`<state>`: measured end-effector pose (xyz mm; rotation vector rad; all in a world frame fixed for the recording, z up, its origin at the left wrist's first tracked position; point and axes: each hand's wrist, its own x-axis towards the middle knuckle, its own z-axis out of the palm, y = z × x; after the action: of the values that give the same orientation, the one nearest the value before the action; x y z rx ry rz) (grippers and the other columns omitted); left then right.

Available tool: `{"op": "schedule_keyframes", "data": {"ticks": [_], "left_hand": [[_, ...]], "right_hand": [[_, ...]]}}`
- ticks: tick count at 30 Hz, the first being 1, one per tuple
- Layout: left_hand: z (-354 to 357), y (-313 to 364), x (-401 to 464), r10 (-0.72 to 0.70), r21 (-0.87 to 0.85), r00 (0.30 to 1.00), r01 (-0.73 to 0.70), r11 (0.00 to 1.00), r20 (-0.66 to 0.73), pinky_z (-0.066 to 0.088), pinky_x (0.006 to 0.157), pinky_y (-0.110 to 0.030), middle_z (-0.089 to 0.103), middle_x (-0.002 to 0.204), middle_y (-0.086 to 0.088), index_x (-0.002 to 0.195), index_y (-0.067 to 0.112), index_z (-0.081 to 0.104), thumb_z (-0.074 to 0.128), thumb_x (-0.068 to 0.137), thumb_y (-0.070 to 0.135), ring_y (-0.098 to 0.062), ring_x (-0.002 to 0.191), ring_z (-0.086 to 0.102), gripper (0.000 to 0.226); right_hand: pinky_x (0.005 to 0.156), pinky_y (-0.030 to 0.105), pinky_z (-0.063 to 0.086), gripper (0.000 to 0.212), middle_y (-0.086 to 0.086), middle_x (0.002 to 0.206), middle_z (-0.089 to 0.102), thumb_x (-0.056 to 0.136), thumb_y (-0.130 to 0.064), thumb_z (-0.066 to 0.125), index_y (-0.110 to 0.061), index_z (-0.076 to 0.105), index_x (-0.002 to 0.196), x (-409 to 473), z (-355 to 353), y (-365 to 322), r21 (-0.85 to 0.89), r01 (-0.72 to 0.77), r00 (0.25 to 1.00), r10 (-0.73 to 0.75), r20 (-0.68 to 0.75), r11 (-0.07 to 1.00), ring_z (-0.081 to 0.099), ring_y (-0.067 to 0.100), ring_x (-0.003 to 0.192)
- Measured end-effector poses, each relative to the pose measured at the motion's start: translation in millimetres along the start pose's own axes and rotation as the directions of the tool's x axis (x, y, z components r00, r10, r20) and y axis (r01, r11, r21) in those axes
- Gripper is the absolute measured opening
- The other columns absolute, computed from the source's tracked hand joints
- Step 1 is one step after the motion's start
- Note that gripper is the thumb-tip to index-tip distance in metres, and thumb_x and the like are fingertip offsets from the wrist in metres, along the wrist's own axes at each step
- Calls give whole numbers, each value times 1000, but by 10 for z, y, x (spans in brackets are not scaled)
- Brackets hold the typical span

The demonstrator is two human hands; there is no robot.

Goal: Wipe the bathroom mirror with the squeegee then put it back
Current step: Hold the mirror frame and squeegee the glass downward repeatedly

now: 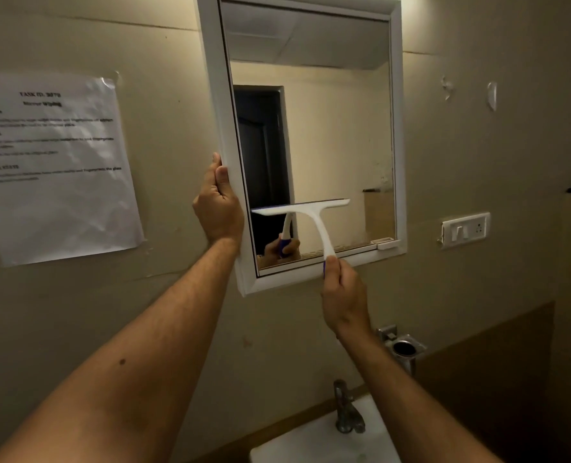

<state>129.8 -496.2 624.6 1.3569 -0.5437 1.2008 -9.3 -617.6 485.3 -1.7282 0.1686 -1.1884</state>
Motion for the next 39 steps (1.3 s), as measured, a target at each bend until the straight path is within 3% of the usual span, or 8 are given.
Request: {"op": "schedule_keyframes", "data": {"ticks": [7,11,17,21,26,29,33,39], "left_hand": [[4,1,-9,1,-9,1000,-1,1000,1,52,76,-17,68,122,-3,137,16,53,42,104,30,-15,94,69,37],[-2,12,-7,-3,-17,1000,3,1000,-7,48,77,-5,66,125,-1,136,16,55,44,104,29,-7,96,66,36],[-11,-28,7,-15,-19,998,16,1000,55,55,76,-28,69,119,-6,138,18,51,41,104,33,-23,95,69,39],[-52,-27,19,-23,-33,996,26,999,90,59,79,-36,68,121,-6,139,17,50,41,104,34,-24,97,68,40],[-66,-13,9,-12,-42,997,15,999,70,54,90,-23,64,129,0,138,17,52,45,103,32,-13,107,65,39],[-56,10,-13,-7,-36,999,8,999,46,48,82,-9,65,127,-2,137,16,54,45,103,30,-8,101,65,38],[-64,37,-26,-10,-14,999,11,1000,37,46,83,-13,65,127,-1,137,18,53,43,104,31,-13,102,66,37],[-78,4,-1,-5,-9,999,6,1000,48,40,77,3,65,127,-1,137,17,54,44,104,31,-5,99,64,37]], "right_hand": [[41,23,35,31,-2,61,47,100,-40,37,-22,54,81,-292,81,426,4,-47,999,47,24,999,41,3,45],[41,21,35,32,-3,61,46,100,-42,36,-24,54,80,-350,23,440,6,-46,999,45,26,999,42,3,46],[51,37,43,37,-1,63,51,99,-47,33,-24,54,78,137,44,-132,33,9,998,-7,-60,999,50,16,58],[46,25,40,36,-5,61,50,100,-47,33,-27,53,78,115,102,-149,-13,8,999,-8,-31,1000,48,3,51],[41,19,35,32,-4,59,44,99,-42,36,-25,53,79,-349,85,353,29,-73,997,73,2,997,41,2,45],[39,16,33,32,-4,58,43,99,-40,37,-23,54,77,-472,51,457,3,-85,996,85,-1,996,39,2,43],[39,16,33,31,-4,60,45,101,-39,36,-25,54,79,-345,10,284,-7,-52,999,52,-6,999,40,2,45],[43,24,34,33,-5,59,44,101,-40,36,-24,53,78,-346,74,282,14,-75,997,75,10,997,40,5,47]]}}
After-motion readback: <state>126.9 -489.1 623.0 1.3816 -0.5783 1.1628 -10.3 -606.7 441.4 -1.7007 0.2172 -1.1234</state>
